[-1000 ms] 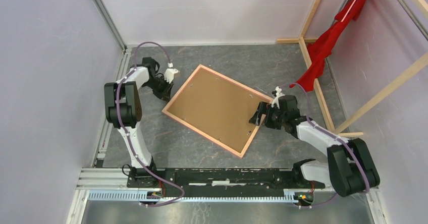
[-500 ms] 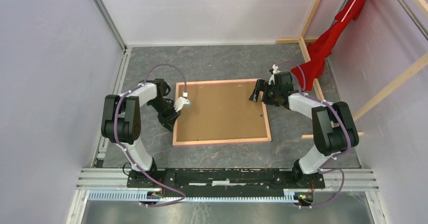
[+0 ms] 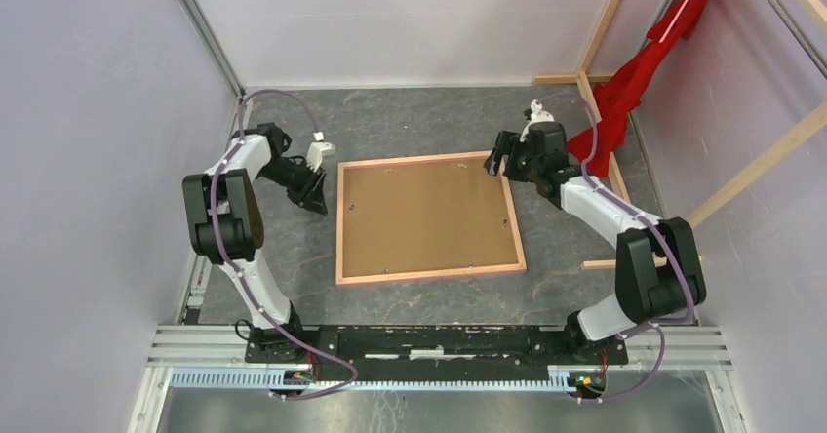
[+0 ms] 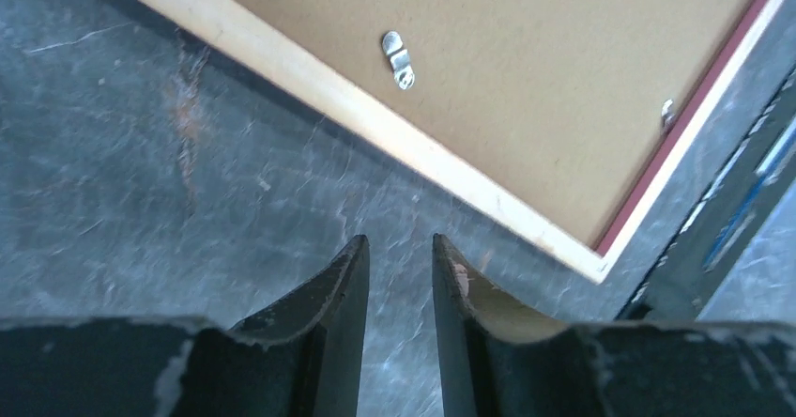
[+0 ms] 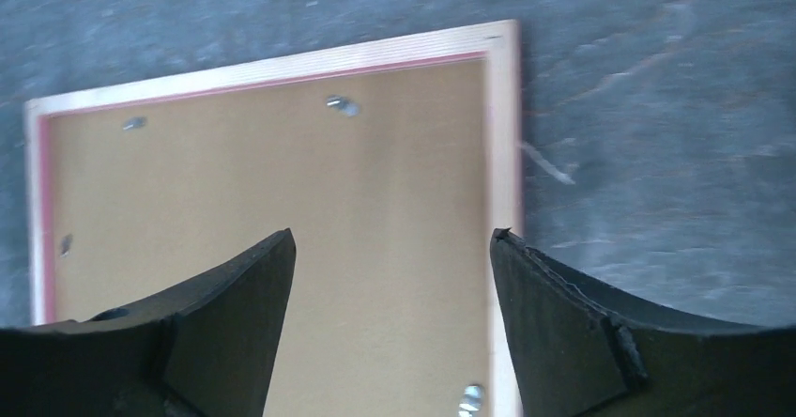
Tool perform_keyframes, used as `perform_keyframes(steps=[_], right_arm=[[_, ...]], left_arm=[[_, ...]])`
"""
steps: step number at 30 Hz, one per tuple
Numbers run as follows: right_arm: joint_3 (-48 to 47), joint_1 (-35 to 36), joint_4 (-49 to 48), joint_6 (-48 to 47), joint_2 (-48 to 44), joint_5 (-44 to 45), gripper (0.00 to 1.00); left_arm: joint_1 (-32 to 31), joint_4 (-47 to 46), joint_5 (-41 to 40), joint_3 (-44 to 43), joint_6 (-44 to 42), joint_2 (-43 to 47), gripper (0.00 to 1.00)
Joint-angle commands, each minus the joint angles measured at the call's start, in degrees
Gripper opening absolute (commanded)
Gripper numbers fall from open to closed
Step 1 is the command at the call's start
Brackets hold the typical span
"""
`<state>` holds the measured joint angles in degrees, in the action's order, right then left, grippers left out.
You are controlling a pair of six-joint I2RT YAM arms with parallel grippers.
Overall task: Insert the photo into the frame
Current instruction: Adjust the photo frame at the center of the board, then install the photo frame at the center of the board.
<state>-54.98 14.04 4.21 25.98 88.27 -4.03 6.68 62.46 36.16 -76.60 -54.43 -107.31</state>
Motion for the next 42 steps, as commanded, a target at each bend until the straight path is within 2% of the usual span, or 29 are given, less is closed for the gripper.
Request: perform_keyframes(steps=[1,6,9,13,18,27,42], right_arm=[[2.6,7.87,-8.01,4.1,-2.73,-1.33,0.81],[2.03,18.19,-16.02,7.58,0.95,-4.08,0.74],[-0.12,22.13,-19.77,9.91,5.56,-5.49,0.69],[-6.71,27.16,-21.34,11.35,13.24,-6.81,0.64],[-15.53,31.72,-22.81,13.86,23.55,-8.75,0.51],[-28.58,35.19,-20.2,14.61,36.23,-8.55,0.43],[-32.13,35.75,-19.15,15.97,42.25,-9.05,0.43]], left_arm=[[-0.51,-1.22,9.51,-2.08,8.26,-4.4,0.37],[-0.48,1.07,13.2,-4.42,8.04,-10.22,0.36],[-0.57,0.4,13.37,-4.66,8.83,-10.77,0.34],[-0.49,-3.46,10.54,-4.03,11.4,-10.66,0.28],[-0.52,-5.23,8.8,-3.27,12.6,-11.32,0.23],[-0.46,-6.48,7.23,-2.26,13.33,-11.03,0.19],[-0.58,-7.99,5.65,-1.19,14.18,-10.3,0.1]])
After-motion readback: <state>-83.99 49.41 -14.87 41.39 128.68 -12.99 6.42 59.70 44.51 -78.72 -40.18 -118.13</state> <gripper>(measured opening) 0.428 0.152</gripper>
